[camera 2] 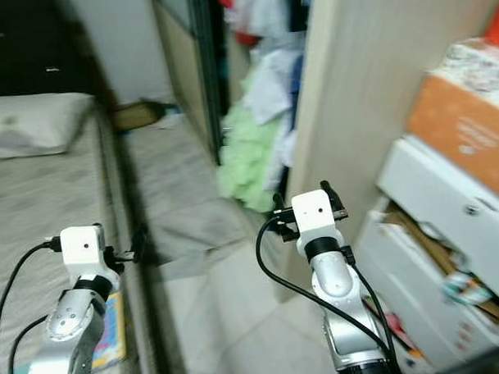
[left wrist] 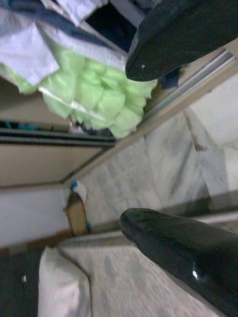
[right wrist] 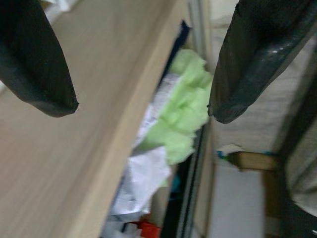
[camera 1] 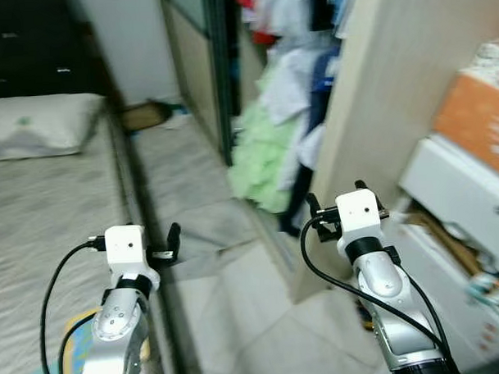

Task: Clean up the room

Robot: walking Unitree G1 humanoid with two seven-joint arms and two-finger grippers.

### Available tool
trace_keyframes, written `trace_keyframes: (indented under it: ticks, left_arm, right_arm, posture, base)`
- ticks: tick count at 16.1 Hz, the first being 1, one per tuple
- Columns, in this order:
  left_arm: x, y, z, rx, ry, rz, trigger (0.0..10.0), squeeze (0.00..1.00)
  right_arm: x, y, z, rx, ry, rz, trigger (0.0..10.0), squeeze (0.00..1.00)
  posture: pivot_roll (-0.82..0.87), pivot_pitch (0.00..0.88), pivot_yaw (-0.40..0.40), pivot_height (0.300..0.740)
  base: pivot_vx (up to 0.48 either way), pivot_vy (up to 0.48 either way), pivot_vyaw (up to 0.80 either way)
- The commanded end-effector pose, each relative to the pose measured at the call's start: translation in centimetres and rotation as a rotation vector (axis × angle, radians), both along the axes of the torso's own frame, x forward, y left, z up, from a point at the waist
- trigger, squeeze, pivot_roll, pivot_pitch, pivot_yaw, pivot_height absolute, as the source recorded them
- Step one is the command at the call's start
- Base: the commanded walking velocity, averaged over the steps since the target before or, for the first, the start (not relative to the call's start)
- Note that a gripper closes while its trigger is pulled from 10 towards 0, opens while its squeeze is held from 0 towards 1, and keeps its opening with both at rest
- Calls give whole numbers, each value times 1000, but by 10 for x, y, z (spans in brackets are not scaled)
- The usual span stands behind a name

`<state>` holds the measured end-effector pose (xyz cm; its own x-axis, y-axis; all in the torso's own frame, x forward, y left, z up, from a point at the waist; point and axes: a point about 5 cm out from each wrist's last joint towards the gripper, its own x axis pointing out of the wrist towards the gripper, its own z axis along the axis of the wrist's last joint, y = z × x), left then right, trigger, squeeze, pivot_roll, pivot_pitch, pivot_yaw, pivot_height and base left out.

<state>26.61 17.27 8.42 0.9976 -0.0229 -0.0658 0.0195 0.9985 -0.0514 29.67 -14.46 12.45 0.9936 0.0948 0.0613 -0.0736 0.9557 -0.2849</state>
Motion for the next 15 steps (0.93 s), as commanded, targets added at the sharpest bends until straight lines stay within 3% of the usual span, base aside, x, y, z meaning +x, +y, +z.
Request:
trace_keyframes:
  ticks: [1,12,15]
  left_arm:
    - [-1,-1,1,-7,0,-15,10000,0]
    - [-1,-3,1,-17,0,-36,10000,0]
    - [-1,-2,1,-21,-10,-22,10000,0]
  right_arm:
    - [-1,-4,0,9,2,-8,10000,0]
    - [0,-2,1,10,-2,4,10000,0]
    - [0,-2,1,12,-3,6,10000,0]
  posture:
    - [-67,101,8,740]
    - [-68,94,5,740]
    - [-68,94,5,740]
  base:
    - [0,0,0]
    - [0,-319,0]
    - [0,0,0]
